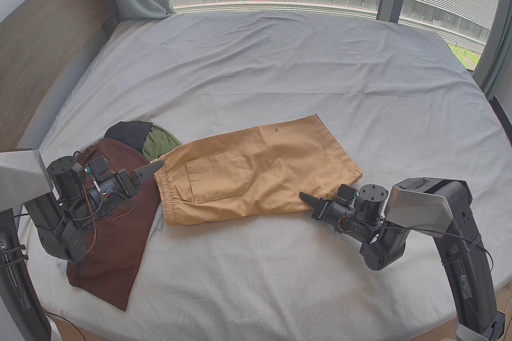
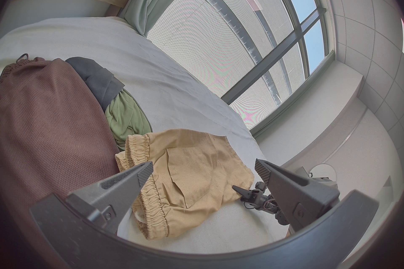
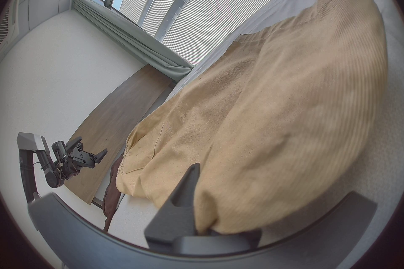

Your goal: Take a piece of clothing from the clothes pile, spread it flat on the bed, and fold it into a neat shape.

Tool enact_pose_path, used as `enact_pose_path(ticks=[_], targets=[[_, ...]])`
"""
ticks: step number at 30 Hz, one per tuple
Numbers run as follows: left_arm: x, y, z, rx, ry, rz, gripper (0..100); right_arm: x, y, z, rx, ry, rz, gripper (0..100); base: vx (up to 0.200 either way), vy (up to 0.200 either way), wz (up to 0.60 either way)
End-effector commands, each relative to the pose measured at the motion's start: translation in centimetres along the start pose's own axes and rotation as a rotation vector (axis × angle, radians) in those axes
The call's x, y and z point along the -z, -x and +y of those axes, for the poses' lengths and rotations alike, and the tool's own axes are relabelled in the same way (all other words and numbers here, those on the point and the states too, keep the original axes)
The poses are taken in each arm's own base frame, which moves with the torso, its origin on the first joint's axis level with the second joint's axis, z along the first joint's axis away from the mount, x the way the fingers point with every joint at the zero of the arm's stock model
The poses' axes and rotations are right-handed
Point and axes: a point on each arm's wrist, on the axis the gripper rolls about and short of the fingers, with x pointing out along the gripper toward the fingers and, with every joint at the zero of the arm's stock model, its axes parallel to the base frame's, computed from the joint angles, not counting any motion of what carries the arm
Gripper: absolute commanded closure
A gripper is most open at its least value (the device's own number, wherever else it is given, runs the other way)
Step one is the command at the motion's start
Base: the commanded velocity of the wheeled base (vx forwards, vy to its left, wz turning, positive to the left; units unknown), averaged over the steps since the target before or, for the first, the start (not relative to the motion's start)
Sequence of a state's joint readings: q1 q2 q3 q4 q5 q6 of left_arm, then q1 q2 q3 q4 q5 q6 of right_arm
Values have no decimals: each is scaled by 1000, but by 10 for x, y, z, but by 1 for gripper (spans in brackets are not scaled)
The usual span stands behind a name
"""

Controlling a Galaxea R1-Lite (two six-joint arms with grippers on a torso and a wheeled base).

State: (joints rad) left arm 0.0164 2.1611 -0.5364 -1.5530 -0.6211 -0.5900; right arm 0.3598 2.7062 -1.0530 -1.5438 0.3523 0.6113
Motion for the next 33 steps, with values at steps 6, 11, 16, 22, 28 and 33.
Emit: enact_pose_path(ticks=[6,11,16,22,28,33], targets=[[0,0,0,2,2,2,0,0,1,0,-2,1,1,100,0,0,0],[1,4,-5,25,11,22,0,-1,7,3,12,-4,9,100,0,0,0],[3,3,-6,46,6,39,0,2,21,11,32,-18,50,100,0,0,0],[6,4,-10,54,23,53,0,-4,33,24,37,-20,69,100,0,0,0],[12,5,-12,59,22,76,0,-4,42,31,49,-23,86,100,0,0,0],[14,7,-13,59,2,83,0,-4,62,39,79,-37,122,100,0,0,0]])
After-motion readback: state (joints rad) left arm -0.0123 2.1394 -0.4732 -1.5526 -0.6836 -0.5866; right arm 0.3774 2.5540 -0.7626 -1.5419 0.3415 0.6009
